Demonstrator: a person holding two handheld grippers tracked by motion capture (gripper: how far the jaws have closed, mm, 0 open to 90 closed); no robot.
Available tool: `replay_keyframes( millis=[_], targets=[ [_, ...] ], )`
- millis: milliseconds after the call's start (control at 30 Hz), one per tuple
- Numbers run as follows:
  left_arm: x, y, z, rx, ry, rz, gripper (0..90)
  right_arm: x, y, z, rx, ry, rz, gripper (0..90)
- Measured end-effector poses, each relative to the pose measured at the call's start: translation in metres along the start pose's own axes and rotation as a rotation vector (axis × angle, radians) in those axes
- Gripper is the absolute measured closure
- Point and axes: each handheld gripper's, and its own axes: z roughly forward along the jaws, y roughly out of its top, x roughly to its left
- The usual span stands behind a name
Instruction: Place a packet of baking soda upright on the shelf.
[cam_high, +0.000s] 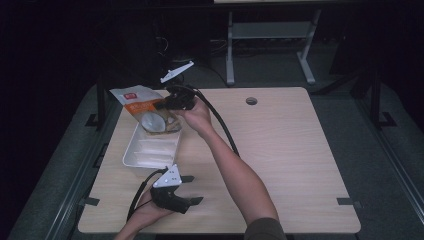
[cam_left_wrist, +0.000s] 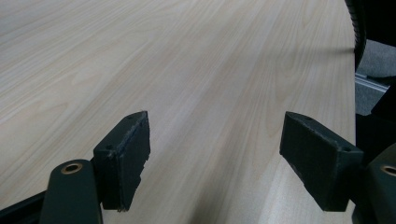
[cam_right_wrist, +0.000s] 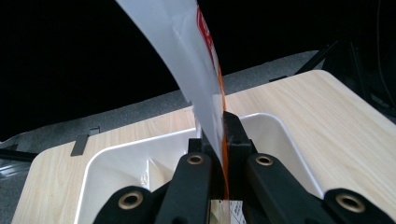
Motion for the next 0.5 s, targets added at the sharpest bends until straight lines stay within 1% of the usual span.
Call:
replay_keyframes(
  millis=[200,267,367,500],
  targets=[
    [0.003,0.0,-0.001,0.002,-0.003,0.001,24.0,-0.003,-0.004,0.013,-0.008,0.01,0.012,89.9],
    [0.003,0.0,-0.001,0.002,-0.002,0.002,24.0,-0.004,-0.006,0.017,-0.012,0.013,0.024,89.9],
    [0.004,-0.001,-0.003,0.004,0.01,0.0,24.0,-0.005,-0.01,0.023,-0.017,0.006,0.033,89.9],
    [0.007,-0.002,-0.004,0.0,0.015,-0.019,24.0,-0.009,-0.015,0.029,-0.037,0.012,0.06,89.9]
  ],
)
